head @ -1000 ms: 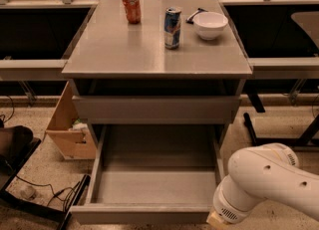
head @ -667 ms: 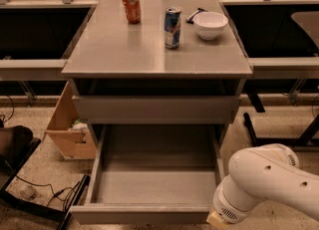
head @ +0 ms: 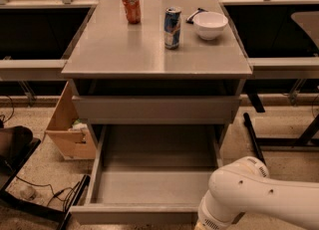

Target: Close middle drawer

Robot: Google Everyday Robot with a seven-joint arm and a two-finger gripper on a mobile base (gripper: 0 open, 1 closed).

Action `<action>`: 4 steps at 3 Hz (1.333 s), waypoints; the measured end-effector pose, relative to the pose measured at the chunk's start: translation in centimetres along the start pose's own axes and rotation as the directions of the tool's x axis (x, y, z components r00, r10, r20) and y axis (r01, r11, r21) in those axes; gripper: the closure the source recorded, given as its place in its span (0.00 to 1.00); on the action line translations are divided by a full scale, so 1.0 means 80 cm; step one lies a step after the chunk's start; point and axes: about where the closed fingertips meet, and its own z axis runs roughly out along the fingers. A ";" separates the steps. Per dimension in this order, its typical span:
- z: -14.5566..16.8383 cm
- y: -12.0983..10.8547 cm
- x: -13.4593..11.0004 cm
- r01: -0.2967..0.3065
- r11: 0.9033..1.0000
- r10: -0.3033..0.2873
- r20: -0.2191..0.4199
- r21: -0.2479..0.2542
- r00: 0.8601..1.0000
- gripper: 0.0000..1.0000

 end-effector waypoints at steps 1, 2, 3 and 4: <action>0.085 0.008 0.000 0.018 1.000 -0.018 -0.014 -0.013 1.000 1.00; 0.149 -0.007 -0.010 -0.003 1.000 0.003 0.017 -0.009 1.000 1.00; 0.196 -0.031 -0.021 -0.011 1.000 0.011 0.052 -0.002 0.999 1.00; 0.230 -0.049 -0.037 -0.009 1.000 0.009 0.096 -0.001 0.995 1.00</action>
Offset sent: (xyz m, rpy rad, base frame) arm 0.0236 0.0386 -0.2076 0.0305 -0.0564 -0.0370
